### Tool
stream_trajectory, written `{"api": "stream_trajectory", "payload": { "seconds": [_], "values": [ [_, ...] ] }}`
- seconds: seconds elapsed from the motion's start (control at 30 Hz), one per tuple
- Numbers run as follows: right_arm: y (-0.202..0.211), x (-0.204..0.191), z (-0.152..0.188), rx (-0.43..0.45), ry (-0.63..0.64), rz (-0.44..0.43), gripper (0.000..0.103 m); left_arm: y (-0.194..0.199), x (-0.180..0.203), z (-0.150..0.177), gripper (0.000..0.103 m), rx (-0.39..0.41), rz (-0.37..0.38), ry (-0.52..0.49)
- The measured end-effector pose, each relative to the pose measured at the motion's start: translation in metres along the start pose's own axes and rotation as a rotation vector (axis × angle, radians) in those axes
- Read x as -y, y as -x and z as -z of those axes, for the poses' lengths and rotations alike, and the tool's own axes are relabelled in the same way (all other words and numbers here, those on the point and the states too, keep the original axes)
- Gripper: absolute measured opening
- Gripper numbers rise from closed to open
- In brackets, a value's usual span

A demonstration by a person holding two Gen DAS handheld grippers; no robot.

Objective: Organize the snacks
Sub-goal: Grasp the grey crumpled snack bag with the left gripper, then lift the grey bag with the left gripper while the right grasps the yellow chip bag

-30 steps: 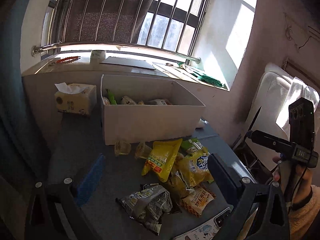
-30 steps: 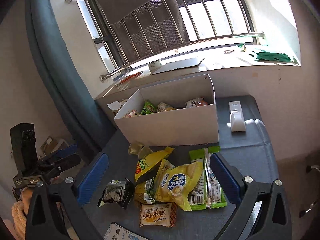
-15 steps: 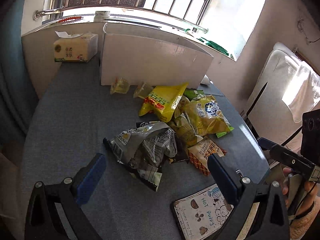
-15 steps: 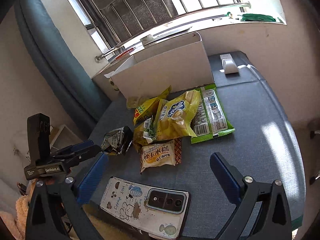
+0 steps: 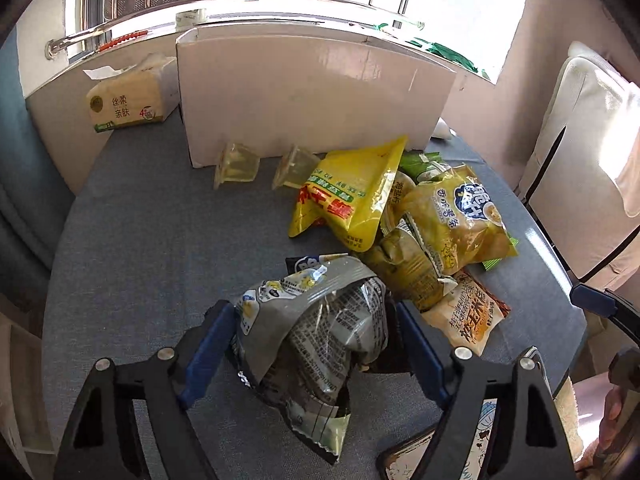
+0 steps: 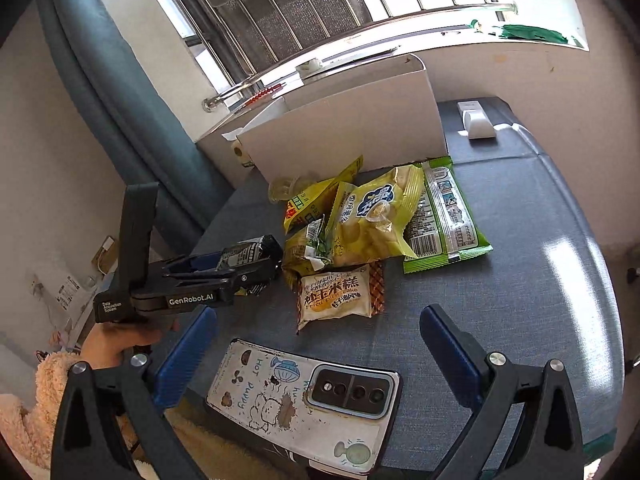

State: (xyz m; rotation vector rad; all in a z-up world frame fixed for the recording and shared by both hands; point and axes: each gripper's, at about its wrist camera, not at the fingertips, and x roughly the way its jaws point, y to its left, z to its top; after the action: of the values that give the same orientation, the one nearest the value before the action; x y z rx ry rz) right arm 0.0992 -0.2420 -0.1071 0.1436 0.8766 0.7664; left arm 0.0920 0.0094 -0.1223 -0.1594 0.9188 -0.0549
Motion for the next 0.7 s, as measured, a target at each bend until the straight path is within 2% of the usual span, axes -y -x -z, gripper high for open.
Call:
{"api": "stream_trajectory", "payload": {
  "seconds": [0.03, 0.13, 0.2, 0.3, 0.4, 0.63, 0.7],
  "values": [
    [-0.002, 0.000, 0.001, -0.003, -0.004, -0.003, 0.103, 0.005, -0.002, 0.001, 0.064, 0.013, 0.011, 0.002],
    [-0.006, 0.000, 0.001, -0.014, -0.016, -0.014, 0.103, 0.018, -0.010, 0.003, 0.054, 0.030, 0.049, 0.029],
    [-0.007, -0.002, 0.001, -0.016, -0.014, -0.019, 0.103, 0.027, -0.016, 0.006, 0.052, 0.054, 0.056, 0.048],
    [-0.007, -0.003, 0.000, -0.013, -0.007, -0.016, 0.103, 0.048, -0.023, 0.010, 0.052, 0.113, 0.101, 0.082],
    [-0.010, -0.002, -0.006, -0.010, -0.010, -0.001, 0.103, 0.072, -0.022, 0.011, 0.052, 0.164, 0.095, 0.071],
    [-0.033, 0.004, -0.044, 0.027, 0.045, 0.105, 0.103, 0.105, -0.025, 0.017, 0.052, 0.221, 0.110, 0.081],
    [-0.044, 0.008, -0.057, 0.014, 0.045, 0.130, 0.103, 0.109, -0.027, 0.020, 0.052, 0.233, 0.113, 0.089]
  ]
}}
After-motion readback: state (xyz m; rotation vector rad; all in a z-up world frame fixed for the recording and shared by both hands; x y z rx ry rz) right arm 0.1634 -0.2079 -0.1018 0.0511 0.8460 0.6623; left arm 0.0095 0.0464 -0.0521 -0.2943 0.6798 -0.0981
